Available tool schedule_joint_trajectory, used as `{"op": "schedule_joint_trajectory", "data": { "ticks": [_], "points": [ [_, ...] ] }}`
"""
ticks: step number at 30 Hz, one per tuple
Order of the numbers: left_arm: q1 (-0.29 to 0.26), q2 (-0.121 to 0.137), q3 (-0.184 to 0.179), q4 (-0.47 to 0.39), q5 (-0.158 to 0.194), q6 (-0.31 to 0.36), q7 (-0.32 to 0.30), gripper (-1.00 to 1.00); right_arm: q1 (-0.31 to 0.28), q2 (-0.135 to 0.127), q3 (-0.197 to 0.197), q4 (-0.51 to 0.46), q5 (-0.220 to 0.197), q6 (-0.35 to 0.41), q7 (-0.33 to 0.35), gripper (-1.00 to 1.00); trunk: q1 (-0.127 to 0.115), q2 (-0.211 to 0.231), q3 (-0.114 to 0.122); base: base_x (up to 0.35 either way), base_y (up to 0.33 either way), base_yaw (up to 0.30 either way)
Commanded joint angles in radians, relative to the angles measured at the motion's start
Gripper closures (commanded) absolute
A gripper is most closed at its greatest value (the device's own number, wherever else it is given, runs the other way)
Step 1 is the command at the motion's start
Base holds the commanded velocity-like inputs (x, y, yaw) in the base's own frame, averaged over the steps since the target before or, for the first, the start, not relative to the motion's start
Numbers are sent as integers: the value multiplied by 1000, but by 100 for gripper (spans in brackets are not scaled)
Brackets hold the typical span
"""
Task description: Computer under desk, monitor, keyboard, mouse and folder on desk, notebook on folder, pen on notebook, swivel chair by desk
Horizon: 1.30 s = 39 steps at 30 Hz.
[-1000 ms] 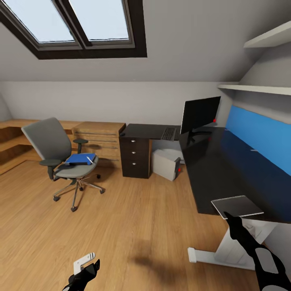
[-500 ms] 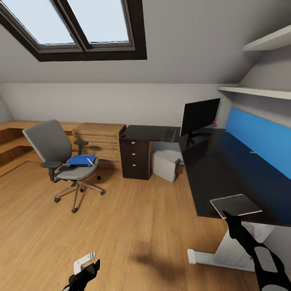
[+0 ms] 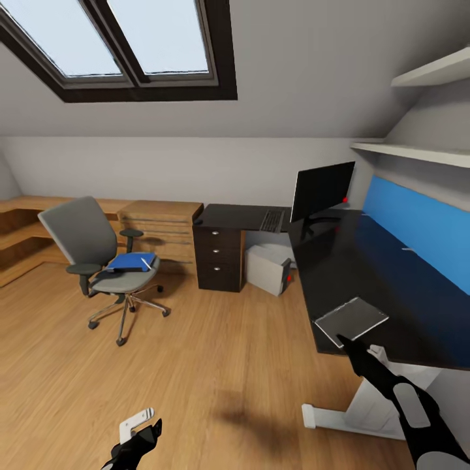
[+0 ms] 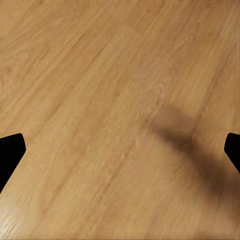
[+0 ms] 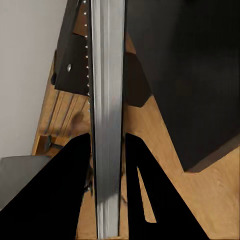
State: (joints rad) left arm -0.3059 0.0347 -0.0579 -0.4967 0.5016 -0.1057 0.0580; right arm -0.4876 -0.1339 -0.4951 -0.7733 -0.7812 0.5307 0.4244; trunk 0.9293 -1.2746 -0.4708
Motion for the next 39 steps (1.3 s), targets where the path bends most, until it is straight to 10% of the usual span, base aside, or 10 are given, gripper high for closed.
{"op": "schedule_joint_trajectory", "data": {
  "ticks": [1, 9, 39],
  "points": [
    [0, 1, -6, 0, 6, -5, 6, -100, -1, 0, 8, 0, -3, 20, 26, 100, -4, 7, 2, 0, 0, 0],
    [0, 1, -5, 0, 5, -5, 7, -100, 0, 7, 27, 5, -2, 42, 149, 100, -27, 49, 21, 0, 0, 0],
    [0, 4, -4, 0, 7, -6, 6, -100, 0, 61, 38, 6, 18, 32, 155, 100, -27, 49, 8, 0, 0, 213]
  ]
}}
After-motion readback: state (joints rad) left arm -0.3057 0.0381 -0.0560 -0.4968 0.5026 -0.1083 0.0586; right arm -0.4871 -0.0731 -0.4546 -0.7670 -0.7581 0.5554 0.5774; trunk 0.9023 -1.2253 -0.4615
